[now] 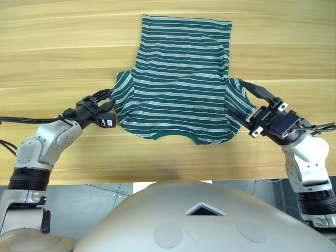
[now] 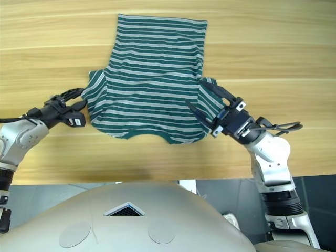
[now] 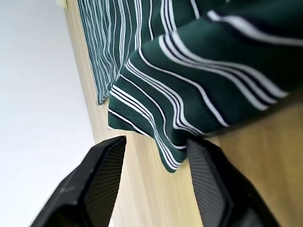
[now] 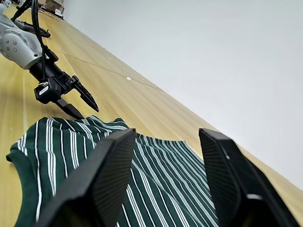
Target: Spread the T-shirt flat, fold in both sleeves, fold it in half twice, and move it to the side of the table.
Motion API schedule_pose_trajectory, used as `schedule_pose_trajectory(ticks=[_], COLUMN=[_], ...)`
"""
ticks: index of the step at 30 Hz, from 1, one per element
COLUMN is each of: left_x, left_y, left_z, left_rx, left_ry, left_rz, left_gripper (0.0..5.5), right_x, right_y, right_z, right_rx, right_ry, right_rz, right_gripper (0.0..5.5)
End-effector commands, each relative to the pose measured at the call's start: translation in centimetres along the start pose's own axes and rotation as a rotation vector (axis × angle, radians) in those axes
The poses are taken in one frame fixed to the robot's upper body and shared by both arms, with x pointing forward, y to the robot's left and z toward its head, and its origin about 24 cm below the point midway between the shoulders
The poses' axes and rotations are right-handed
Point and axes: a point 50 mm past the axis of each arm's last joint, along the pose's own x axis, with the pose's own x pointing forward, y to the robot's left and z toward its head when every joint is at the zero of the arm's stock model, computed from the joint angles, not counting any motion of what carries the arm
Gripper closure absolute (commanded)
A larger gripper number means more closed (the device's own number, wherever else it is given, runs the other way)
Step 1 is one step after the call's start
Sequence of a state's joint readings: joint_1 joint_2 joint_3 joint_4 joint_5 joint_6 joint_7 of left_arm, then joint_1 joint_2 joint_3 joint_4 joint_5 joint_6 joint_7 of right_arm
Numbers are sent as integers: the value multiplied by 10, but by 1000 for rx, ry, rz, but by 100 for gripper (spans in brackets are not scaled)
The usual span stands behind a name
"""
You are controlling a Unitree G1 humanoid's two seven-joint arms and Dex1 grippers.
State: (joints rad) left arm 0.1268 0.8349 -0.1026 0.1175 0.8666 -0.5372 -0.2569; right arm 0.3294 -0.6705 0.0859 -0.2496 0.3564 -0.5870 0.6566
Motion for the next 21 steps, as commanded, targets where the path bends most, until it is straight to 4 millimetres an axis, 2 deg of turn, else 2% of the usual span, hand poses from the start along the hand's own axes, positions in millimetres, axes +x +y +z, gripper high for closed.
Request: schedule_pose_trajectory(ticks=[1,4,8,13,21], left_x=[-6,-6,-15,-1,6], left_y=[-16,-17,-14,-22,-30], left_z=[-9,-15,-20,-8,-5], left_rx=[36,50,45,34,18], left_ry=[63,95,131,68,46], left_rz=[-109,-118,-111,-143,-186], left_gripper=[315,315,315,315,315], right_x=[-2,-2,-5,-2,-3], right_y=[1,2,2,4,3], right_z=[-4,-6,-8,-9,-8], right_rx=[2,3,5,8,8], right_ry=[21,25,40,29,26], right_rz=[-7,-8,-13,-4,-5], right_gripper=[304,304,304,304,304])
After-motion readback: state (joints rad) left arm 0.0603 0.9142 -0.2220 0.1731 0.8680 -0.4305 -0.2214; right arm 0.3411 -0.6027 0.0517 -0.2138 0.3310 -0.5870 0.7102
